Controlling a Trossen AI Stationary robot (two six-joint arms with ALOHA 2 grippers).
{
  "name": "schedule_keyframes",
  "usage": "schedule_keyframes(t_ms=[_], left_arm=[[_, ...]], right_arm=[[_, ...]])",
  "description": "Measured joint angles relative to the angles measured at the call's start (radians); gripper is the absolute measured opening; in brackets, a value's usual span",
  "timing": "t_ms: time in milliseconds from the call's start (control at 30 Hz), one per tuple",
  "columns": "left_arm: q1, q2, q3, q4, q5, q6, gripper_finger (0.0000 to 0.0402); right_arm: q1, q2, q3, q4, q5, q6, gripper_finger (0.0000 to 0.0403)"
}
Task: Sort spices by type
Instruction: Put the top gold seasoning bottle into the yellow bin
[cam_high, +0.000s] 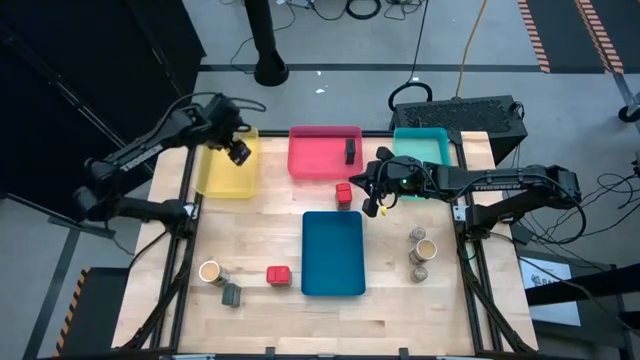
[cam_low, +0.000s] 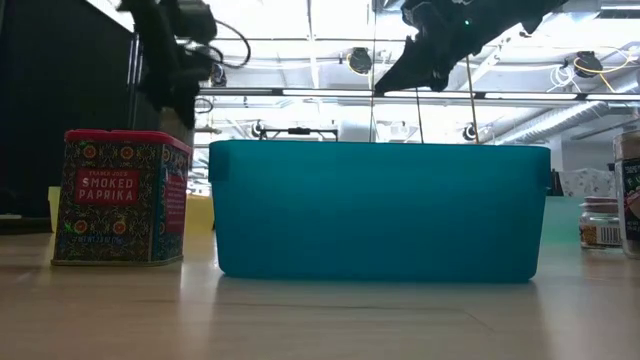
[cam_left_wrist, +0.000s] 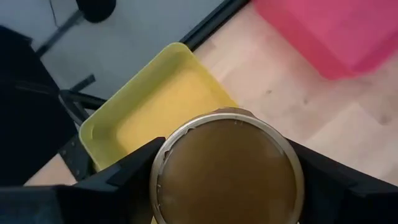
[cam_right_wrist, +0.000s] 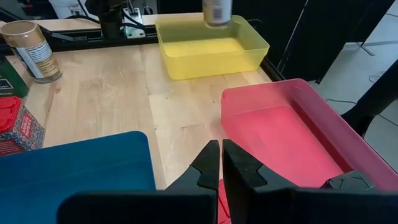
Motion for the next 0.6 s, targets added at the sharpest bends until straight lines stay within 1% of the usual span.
schedule_keyframes(t_ms=[200, 333, 467, 600], left_arm=[[0.11, 0.114, 0.0, 0.101, 0.04, 0.056, 0.028], [0.175, 0.177, -0.001, 0.138, 0.098, 0.065, 0.028], [0.213, 0.216, -0.001, 0.161, 0.106, 0.067, 0.028], [0.224, 0.235, -0.001, 0.186, 0.109, 0.069, 0.028]], right_arm=[[0.0, 0.0, 0.0, -0.002, 0.0, -0.002, 0.0], [0.0, 0.0, 0.0, -0.008, 0.0, -0.002, 0.0], [0.0, 0.0, 0.0, -0.012, 0.0, -0.002, 0.0], [0.0, 0.0, 0.0, -0.013, 0.001, -0.002, 0.0]])
